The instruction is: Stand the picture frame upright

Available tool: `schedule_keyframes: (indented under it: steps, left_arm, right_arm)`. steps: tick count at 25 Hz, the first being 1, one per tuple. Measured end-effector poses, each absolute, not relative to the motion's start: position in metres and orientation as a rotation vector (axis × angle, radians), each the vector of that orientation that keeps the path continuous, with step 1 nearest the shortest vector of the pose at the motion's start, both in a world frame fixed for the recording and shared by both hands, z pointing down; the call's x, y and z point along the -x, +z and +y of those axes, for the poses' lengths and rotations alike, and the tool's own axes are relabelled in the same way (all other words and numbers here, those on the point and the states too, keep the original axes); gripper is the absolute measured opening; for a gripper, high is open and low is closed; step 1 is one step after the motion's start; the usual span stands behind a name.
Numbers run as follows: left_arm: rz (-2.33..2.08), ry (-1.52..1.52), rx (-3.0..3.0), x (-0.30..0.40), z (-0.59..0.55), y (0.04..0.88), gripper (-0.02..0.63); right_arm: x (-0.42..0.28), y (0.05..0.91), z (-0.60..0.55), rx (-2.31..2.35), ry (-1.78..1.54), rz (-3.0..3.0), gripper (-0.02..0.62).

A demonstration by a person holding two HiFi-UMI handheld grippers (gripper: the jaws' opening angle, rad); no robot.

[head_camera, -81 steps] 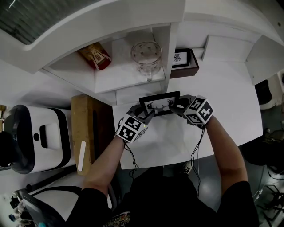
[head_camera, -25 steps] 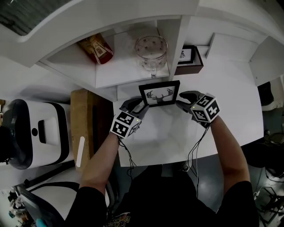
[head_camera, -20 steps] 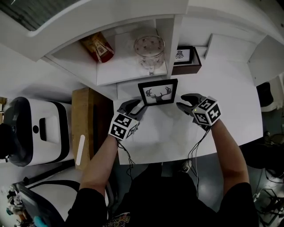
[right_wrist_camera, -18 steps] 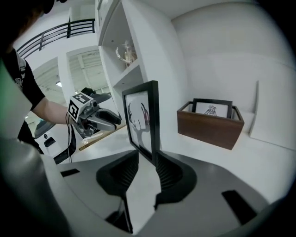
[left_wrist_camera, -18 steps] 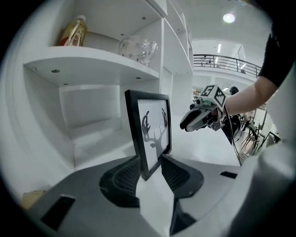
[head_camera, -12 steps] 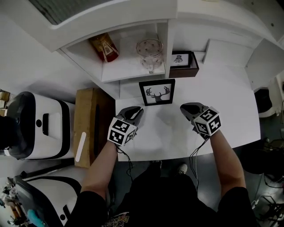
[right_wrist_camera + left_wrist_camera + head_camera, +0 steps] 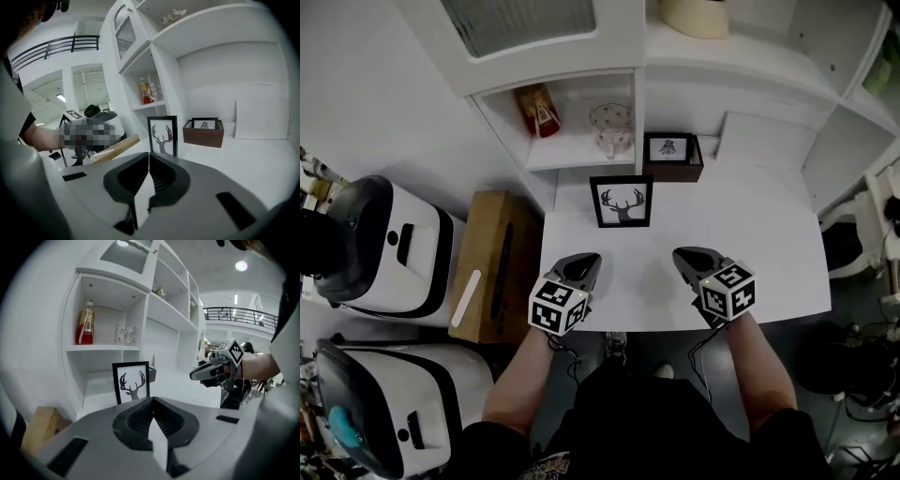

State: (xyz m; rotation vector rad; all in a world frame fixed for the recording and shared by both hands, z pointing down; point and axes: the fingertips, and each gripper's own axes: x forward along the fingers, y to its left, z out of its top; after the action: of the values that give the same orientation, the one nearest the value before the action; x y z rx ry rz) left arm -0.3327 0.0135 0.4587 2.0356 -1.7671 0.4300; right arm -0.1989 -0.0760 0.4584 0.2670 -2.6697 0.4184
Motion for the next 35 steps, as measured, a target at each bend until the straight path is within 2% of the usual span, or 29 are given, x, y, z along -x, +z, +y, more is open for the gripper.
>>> schedule_keyframes:
  steps: [18,26,35]
  left_arm:
    - [-1.845,0.273,-1.958,0.174,0.114,0.438,0.006]
    - [-1.85,0.259,-1.915,0.155,0.154,0.439,0.006]
    - [-1.813,0.261,-1.953,0.165,0.186,0.436,0.006]
  right_arm:
    - [0.099,0.422,0.02,-0.13,0.422,-2.754,0.003]
    - [0.086,0.423,0.059,-0.108,0.44,-2.749,0.003]
    - [0.103,0.428,0.101,-0.126,0.474,-2.743,0.003]
